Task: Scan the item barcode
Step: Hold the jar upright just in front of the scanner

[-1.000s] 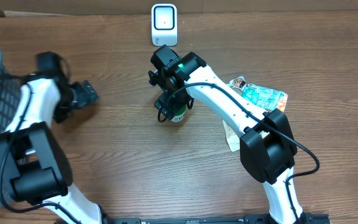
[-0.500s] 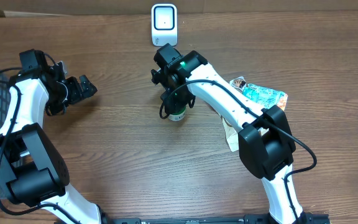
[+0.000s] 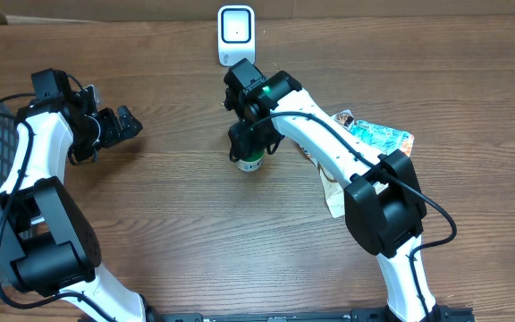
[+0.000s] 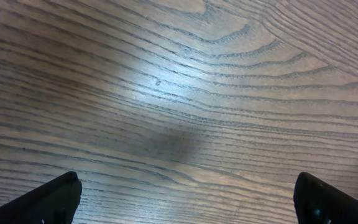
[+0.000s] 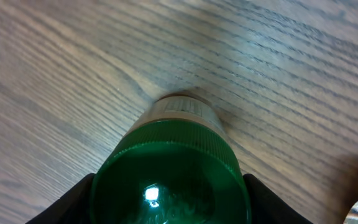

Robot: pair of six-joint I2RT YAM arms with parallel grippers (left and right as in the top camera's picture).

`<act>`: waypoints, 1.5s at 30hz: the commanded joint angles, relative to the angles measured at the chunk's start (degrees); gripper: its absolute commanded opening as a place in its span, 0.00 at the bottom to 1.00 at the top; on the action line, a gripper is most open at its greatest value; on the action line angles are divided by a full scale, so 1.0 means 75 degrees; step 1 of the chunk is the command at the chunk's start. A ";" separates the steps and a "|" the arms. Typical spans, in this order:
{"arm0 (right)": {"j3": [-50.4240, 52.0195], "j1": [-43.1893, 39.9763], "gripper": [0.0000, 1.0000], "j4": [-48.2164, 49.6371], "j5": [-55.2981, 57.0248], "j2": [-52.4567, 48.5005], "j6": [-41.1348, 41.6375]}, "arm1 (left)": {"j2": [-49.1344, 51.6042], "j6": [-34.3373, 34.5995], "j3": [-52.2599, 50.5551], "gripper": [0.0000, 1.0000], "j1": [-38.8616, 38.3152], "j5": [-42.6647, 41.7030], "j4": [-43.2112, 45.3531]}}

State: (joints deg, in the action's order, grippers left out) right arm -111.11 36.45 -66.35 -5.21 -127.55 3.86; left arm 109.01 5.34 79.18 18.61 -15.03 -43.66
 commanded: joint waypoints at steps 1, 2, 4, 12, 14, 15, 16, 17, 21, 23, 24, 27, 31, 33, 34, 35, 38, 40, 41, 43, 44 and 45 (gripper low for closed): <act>-0.0017 -0.0017 0.54 -0.0003 0.0525 -0.0096 0.1064 | 0.0052 -0.0207 0.0166 1.00 -0.0038 -0.0125 0.0012; -0.0050 -0.0017 0.54 -0.0050 0.0702 -0.0096 0.1413 | 0.0052 -0.0207 0.0166 1.00 -0.0038 -0.0125 0.0012; -0.0131 -0.0020 0.54 -0.0181 0.1003 -0.0096 0.2276 | 0.0052 -0.0204 0.0166 0.99 -0.0038 -0.0125 0.0012; -0.0289 -0.0003 0.67 -0.0571 0.1900 -0.0096 0.6123 | 0.0052 -0.0204 0.0163 1.00 -0.0038 -0.0125 0.0012; -0.0289 0.0073 0.87 -0.0560 0.1897 -0.0096 0.6569 | 0.0052 -0.0207 0.0163 1.00 -0.0038 -0.0125 0.0012; -0.0289 0.0087 0.96 -0.0545 0.1900 -0.0096 0.6572 | 0.0052 -0.0204 0.0166 1.00 -0.0038 -0.0125 0.0012; -0.0289 0.0105 1.00 -0.0548 0.1897 -0.0096 0.6531 | 0.0052 -0.0204 0.0166 1.00 -0.0038 -0.0125 0.0012; -0.0289 0.0105 1.00 -0.0525 0.1891 -0.0096 0.6324 | 0.0052 -0.0207 0.0163 0.99 -0.0038 -0.0125 0.0012; -0.0309 0.0102 1.00 -0.0358 0.1886 -0.0090 0.4074 | 0.0052 -0.0204 0.0166 0.99 -0.0038 -0.0125 0.0012; -0.0341 0.0087 1.00 -0.0347 0.1862 -0.0082 0.2524 | 0.0050 -0.0207 0.0166 1.00 -0.0038 -0.0125 0.0012; -0.0344 0.0087 1.00 -0.0373 0.1862 -0.0061 0.1920 | 0.0052 -0.0204 0.0166 1.00 -0.0038 -0.0125 0.0012; -0.0350 0.0087 1.00 -0.0495 0.1743 -0.0052 0.0271 | 0.0052 -0.0207 0.0166 0.99 -0.0038 -0.0125 0.0012; -0.0347 0.0087 1.00 -0.0863 0.1247 -0.0052 -0.1376 | 0.0052 -0.0207 0.0166 1.00 -0.0038 -0.0125 0.0012; -0.0347 0.0087 0.99 -0.0927 0.1253 -0.0052 -0.1617 | 0.0052 -0.0204 0.0166 0.99 -0.0038 -0.0125 0.0012; -0.0347 0.0087 0.98 -0.0944 0.1250 -0.0052 -0.1737 | 0.0052 -0.0207 0.0166 1.00 -0.0038 -0.0125 0.0012; -0.0344 0.0087 0.94 -0.0944 0.1253 -0.0055 -0.1784 | 0.0052 -0.0207 0.0166 0.99 -0.0038 -0.0125 0.0012; -0.0289 0.0087 0.87 -0.0941 0.1253 -0.0055 -0.1993 | 0.0052 -0.0207 0.0166 1.00 -0.0038 -0.0125 0.0012; -0.0259 0.0079 0.83 -0.0935 0.1253 -0.0055 -0.2130 | 0.0052 -0.0207 0.0166 1.00 -0.0038 -0.0125 0.0012; -0.0242 0.0073 0.83 -0.0909 0.1253 -0.0055 -0.2142 | 0.0052 -0.0204 0.0163 1.00 -0.0038 -0.0125 0.0012; -0.0219 0.0064 0.80 -0.0845 0.1250 -0.0055 -0.2154 | 0.0052 -0.0207 0.0163 1.00 -0.0038 -0.0125 0.0012; -0.0192 0.0058 0.79 -0.0778 0.1250 -0.0055 -0.2151 | 0.0052 -0.0204 0.0163 1.00 -0.0038 -0.0125 0.0012; -0.0160 0.0055 0.79 -0.0685 0.1250 -0.0055 -0.2151 | 0.0052 -0.0207 0.0163 0.99 -0.0038 -0.0125 0.0012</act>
State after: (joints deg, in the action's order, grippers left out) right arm -111.85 36.84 -72.60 4.69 -127.92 -10.55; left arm 109.01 5.34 79.18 18.61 -15.03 -43.68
